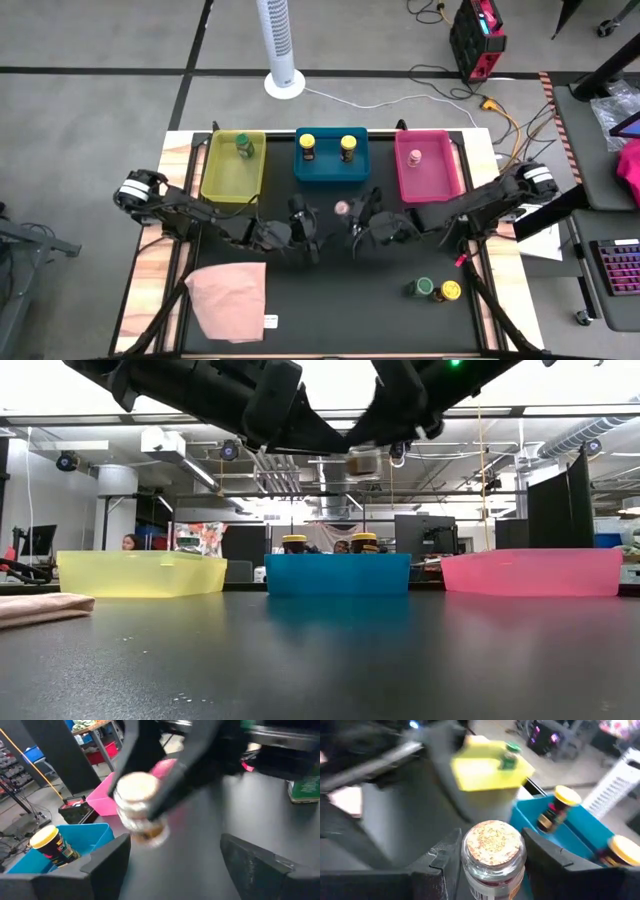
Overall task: Sort spices by type
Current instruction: Put the brown seasoning bottle into the pink bin
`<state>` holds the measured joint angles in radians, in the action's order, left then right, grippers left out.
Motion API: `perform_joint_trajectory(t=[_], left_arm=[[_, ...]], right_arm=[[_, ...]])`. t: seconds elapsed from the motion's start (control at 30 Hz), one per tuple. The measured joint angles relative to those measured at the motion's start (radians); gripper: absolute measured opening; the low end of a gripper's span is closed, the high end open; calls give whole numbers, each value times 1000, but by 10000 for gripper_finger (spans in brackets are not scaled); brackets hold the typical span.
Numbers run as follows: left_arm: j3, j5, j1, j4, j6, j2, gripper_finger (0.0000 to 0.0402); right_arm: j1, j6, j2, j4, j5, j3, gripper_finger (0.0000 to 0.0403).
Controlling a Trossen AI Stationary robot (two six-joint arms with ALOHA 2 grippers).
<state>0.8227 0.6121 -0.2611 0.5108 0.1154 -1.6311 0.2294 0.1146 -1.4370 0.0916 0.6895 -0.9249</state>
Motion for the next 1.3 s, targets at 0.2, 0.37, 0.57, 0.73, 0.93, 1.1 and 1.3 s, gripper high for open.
perform_joint_trajectory(t=[0.2,0.37,0.57,0.73,0.93,1.1,1.3], left_arm=[[0,4,0,-14,3,27,292],[0,10,-2,-29,3,52,292],[0,35,-4,-36,3,57,284],[0,35,-4,-37,-1,55,283],[0,130,-4,-37,0,54,283],[0,217,-3,-37,0,54,283],[0,217,-4,-37,3,53,283]], right_arm=[[-82,56,136,-182,47,44,164],[-159,116,297,-188,65,178,164],[-286,268,486,-196,154,356,164],[-424,406,610,-216,159,470,164],[-550,552,670,-358,139,525,164],[-572,584,669,-376,125,561,164],[-591,585,670,-363,123,605,164]])
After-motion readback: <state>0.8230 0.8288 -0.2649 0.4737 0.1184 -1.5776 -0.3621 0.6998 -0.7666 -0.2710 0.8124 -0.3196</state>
